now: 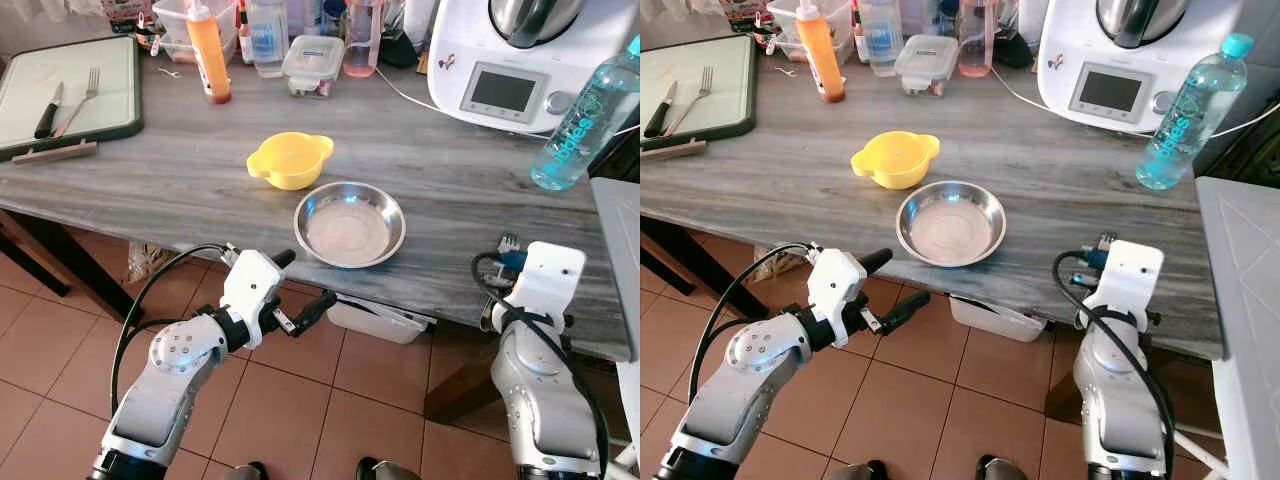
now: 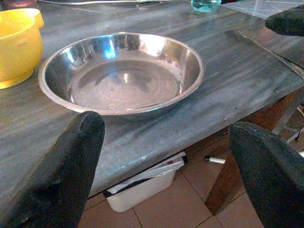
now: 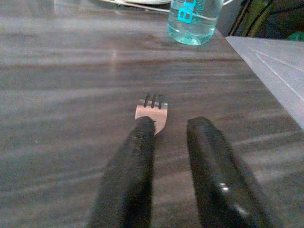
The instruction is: Setting the table
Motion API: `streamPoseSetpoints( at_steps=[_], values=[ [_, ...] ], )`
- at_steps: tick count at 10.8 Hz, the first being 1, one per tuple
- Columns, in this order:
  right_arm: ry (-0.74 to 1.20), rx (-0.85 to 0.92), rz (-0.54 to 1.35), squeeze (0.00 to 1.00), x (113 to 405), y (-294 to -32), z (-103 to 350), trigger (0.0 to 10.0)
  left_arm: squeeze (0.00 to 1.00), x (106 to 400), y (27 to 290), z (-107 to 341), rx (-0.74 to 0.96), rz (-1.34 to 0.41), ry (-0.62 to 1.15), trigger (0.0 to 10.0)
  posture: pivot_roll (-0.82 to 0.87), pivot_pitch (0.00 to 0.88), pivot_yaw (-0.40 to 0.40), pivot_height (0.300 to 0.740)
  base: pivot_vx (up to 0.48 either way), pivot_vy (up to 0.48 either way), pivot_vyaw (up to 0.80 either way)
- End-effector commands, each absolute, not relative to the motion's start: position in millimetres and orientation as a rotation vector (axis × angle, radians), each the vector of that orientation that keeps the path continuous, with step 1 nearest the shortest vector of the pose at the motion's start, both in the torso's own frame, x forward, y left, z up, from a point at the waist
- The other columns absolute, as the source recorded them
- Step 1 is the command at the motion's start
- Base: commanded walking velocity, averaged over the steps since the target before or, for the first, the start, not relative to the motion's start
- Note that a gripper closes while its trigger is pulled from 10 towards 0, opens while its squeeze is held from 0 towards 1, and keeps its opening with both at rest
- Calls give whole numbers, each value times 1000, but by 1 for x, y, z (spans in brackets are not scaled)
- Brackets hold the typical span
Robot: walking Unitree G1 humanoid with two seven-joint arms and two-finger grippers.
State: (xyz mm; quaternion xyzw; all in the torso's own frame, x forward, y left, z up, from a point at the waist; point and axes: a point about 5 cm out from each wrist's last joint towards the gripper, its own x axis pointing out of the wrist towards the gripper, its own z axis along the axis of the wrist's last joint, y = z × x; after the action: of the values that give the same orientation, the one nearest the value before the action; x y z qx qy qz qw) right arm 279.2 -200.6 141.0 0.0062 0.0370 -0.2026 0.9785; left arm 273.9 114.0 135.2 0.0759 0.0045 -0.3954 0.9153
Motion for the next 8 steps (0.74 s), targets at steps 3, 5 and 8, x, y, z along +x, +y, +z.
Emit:
streamPoseSetpoints(
  at_steps=[3,5,8],
  values=[
    [118,159,-366,1000,276,-184,135,10000,0,272,116,134,176,-824,21,10000,133,189,3,740,0,0,0],
    [166,197,-333,1000,276,-175,127,10000,0,272,116,133,177,-825,23,10000,135,190,3,740,0,0,0],
    [183,209,-321,0,281,-175,128,10000,0,271,115,133,174,-826,24,10000,137,189,2,740,0,0,0]
  ],
)
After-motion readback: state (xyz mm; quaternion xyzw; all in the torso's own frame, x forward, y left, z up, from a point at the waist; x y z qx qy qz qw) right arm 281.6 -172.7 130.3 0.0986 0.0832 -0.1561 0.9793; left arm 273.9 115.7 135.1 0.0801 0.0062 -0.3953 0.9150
